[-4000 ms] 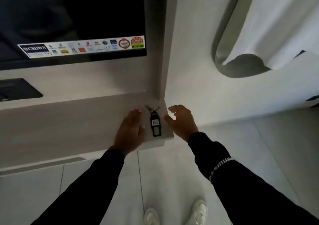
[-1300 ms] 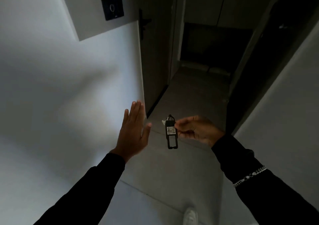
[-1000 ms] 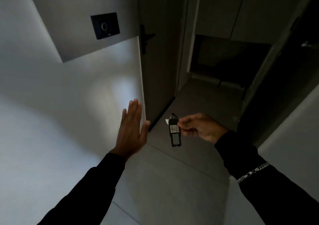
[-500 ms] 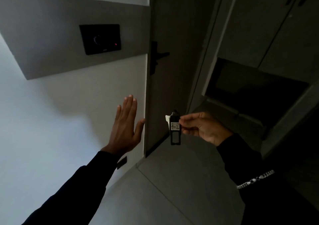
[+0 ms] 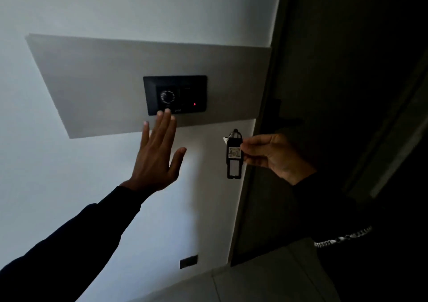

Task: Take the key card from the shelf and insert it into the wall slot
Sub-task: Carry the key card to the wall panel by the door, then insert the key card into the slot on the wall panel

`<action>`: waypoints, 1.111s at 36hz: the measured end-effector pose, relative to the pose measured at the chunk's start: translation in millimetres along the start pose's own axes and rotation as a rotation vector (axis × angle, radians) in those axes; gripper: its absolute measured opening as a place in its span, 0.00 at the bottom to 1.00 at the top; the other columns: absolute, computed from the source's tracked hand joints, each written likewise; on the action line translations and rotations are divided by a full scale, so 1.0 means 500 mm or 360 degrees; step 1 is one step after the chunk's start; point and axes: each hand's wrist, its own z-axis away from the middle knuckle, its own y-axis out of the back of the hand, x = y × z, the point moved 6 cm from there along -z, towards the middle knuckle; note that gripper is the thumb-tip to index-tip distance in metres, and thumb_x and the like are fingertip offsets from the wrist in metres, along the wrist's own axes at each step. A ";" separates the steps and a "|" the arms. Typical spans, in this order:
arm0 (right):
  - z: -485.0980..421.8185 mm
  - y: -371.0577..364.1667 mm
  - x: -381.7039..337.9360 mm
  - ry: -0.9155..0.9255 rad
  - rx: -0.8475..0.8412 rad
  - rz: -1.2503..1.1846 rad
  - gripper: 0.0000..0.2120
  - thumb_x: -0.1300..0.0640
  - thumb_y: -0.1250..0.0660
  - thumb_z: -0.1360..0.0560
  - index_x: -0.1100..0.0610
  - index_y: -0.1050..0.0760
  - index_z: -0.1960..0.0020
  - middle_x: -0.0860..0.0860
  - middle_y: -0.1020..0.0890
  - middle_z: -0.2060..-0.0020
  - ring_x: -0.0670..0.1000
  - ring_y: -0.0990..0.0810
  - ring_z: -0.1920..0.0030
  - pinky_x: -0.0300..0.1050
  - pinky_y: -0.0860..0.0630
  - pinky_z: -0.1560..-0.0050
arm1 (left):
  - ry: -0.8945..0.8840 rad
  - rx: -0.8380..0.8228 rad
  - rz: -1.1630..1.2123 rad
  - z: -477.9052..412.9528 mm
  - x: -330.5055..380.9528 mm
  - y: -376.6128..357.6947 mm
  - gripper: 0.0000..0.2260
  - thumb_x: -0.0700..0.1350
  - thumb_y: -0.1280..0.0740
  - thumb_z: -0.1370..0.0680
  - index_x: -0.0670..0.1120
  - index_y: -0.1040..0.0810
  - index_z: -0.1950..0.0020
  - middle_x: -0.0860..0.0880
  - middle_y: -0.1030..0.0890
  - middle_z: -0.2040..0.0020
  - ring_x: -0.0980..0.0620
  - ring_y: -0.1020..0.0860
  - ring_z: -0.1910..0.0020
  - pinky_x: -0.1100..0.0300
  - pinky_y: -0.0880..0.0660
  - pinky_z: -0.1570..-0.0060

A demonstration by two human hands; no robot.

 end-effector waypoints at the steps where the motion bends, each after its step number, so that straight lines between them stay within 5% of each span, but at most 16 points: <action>1: -0.028 -0.005 -0.015 0.0053 -0.0063 0.0020 0.09 0.60 0.24 0.37 0.58 0.16 0.57 0.55 0.13 0.62 0.49 0.16 0.64 0.37 0.18 0.64 | 0.0032 0.0027 -0.0068 -0.016 -0.009 0.003 0.31 0.54 0.47 0.18 0.36 0.47 0.21 0.38 0.47 0.18 0.41 0.51 0.18 0.36 0.51 0.21; 8: -0.185 -0.080 -0.149 0.0467 -0.0322 0.0423 0.08 0.67 0.27 0.31 0.66 0.19 0.52 0.58 0.18 0.65 0.48 0.21 0.70 0.34 0.21 0.67 | 0.0270 0.0292 -0.0342 -0.116 -0.069 0.075 0.32 0.53 0.47 0.19 0.36 0.48 0.21 0.37 0.47 0.18 0.40 0.51 0.18 0.40 0.54 0.21; 18: -0.232 -0.180 -0.325 0.1339 -0.0238 0.0598 0.08 0.63 0.25 0.31 0.62 0.17 0.52 0.57 0.14 0.62 0.50 0.16 0.66 0.49 0.17 0.56 | 0.0243 0.0382 -0.0798 -0.179 -0.169 0.133 0.31 0.53 0.48 0.19 0.37 0.47 0.21 0.35 0.47 0.19 0.40 0.51 0.18 0.39 0.50 0.20; 25: -0.273 -0.188 -0.318 0.1377 -0.0024 0.0411 0.08 0.65 0.26 0.31 0.62 0.17 0.51 0.56 0.14 0.60 0.52 0.15 0.60 0.53 0.17 0.50 | 0.0185 0.0493 -0.1112 -0.200 -0.216 0.110 0.32 0.56 0.52 0.18 0.39 0.51 0.20 0.38 0.47 0.18 0.42 0.52 0.18 0.40 0.54 0.20; 32: -0.315 -0.175 -0.287 0.1284 -0.0003 0.0402 0.08 0.63 0.27 0.30 0.51 0.18 0.55 0.52 0.16 0.66 0.49 0.17 0.68 0.45 0.19 0.61 | 0.0091 0.0657 -0.1277 -0.200 -0.239 0.101 0.33 0.58 0.52 0.19 0.40 0.49 0.20 0.43 0.50 0.18 0.43 0.50 0.18 0.39 0.55 0.21; 37: -0.323 -0.179 -0.261 0.1240 -0.0032 0.0448 0.07 0.65 0.28 0.29 0.55 0.19 0.54 0.48 0.17 0.68 0.43 0.19 0.73 0.35 0.21 0.68 | 0.0091 0.0676 -0.1234 -0.200 -0.234 0.105 0.33 0.58 0.51 0.19 0.40 0.47 0.20 0.42 0.48 0.19 0.43 0.50 0.18 0.37 0.50 0.22; 40: -0.327 -0.175 -0.237 0.1186 0.0037 0.0441 0.06 0.66 0.28 0.29 0.56 0.20 0.54 0.50 0.18 0.68 0.46 0.20 0.73 0.39 0.22 0.67 | 0.0098 0.0666 -0.1213 -0.200 -0.229 0.107 0.32 0.57 0.51 0.19 0.40 0.47 0.20 0.41 0.46 0.19 0.43 0.50 0.18 0.37 0.49 0.22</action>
